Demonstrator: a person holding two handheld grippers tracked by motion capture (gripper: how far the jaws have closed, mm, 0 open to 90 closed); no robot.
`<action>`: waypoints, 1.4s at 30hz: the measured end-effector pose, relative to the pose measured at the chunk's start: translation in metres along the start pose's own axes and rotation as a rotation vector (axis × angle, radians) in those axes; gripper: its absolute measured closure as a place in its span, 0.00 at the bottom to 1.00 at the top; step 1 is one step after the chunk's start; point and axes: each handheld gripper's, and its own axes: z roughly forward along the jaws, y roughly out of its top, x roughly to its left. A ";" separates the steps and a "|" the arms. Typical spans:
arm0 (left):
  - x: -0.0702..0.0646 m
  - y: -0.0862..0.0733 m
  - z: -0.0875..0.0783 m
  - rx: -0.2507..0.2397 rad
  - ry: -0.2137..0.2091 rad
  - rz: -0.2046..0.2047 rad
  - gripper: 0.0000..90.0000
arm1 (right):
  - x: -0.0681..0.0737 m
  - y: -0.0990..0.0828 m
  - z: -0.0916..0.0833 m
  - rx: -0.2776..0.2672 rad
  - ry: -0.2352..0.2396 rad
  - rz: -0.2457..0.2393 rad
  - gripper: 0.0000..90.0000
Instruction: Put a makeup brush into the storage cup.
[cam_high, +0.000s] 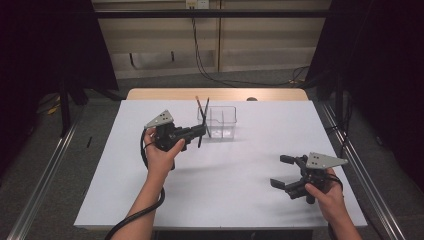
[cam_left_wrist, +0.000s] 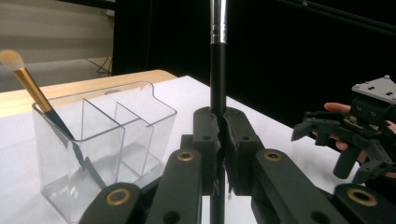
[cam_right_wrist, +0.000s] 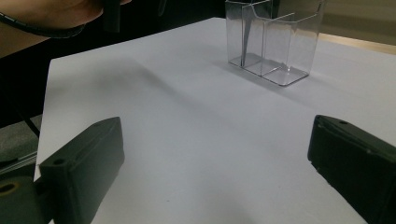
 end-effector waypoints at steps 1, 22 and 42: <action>0.001 0.001 0.000 -0.001 -0.003 0.000 0.94 | 0.000 0.000 0.000 0.000 0.000 0.002 0.04; 0.012 0.006 0.006 -0.073 0.039 -0.012 0.94 | 0.000 -0.001 0.000 -0.003 0.009 0.001 0.04; 0.020 0.010 0.014 -0.130 0.069 -0.033 0.94 | 0.000 -0.001 0.000 -0.007 0.019 0.002 0.04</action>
